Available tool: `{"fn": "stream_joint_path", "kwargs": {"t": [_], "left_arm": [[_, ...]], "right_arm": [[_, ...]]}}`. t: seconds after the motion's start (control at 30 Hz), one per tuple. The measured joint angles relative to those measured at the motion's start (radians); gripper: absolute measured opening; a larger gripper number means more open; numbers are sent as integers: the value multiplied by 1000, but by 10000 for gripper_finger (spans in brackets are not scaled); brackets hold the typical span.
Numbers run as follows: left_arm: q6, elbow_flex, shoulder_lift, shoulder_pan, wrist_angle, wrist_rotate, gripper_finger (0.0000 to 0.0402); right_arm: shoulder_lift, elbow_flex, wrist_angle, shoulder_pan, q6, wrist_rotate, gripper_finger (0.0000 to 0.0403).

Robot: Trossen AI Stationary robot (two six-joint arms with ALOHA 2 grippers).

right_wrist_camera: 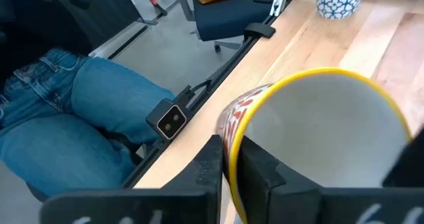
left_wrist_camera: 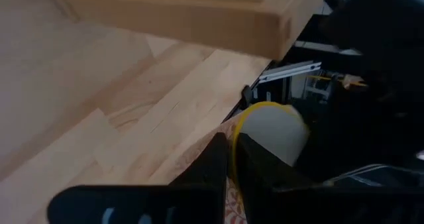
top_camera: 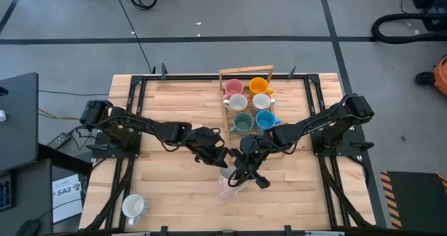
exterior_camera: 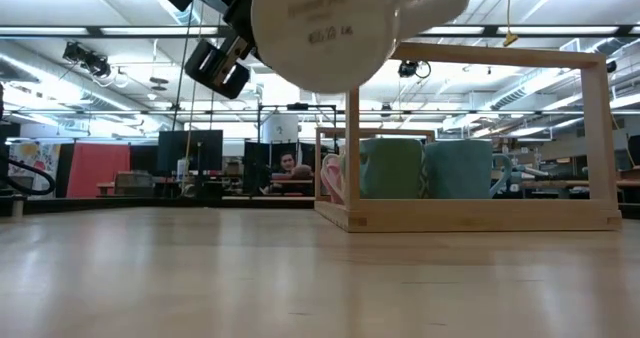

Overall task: Place coffee mugs
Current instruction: Put the orange patterned mug on the shelf

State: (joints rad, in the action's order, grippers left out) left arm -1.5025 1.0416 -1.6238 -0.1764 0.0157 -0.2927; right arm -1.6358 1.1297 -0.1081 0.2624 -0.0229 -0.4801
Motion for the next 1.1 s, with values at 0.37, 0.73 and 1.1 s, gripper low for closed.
{"fn": "stream_joint_path", "kwargs": {"t": [0.37,0.73,1.1], "left_arm": [[0,0,0,-1,37,-7,37],[48,0,0,-2,37,-25,38],[86,1,1,-4,35,-40,38]], "right_arm": [[-1,0,-2,1,-6,-15,28],[0,0,2,-1,-17,-34,28],[1,0,-40,-2,-24,-97,28]]}}
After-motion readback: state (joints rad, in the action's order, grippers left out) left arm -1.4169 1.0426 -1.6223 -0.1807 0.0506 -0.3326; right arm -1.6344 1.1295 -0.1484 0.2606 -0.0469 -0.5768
